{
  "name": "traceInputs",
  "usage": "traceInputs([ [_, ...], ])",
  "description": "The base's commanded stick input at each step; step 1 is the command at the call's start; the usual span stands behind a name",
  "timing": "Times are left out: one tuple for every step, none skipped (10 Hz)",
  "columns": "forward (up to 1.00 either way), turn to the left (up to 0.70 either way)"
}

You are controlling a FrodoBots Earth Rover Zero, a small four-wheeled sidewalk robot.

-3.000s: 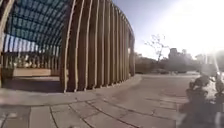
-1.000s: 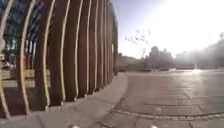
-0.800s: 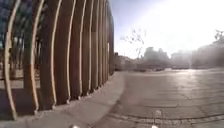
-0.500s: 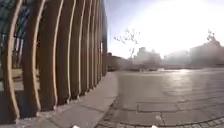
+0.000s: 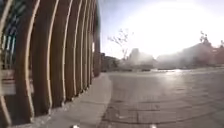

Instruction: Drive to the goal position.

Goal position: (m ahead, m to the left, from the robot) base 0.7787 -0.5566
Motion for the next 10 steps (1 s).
traceInputs([
  [0.7, 0.0],
  [0.7, 0.0],
  [0.7, 0.0],
  [0.7, 0.0],
  [0.7, 0.0],
  [0.7, 0.0],
  [0.7, 0.0],
  [0.7, 0.0],
  [0.7, 0.0],
  [0.7, 0.0],
])
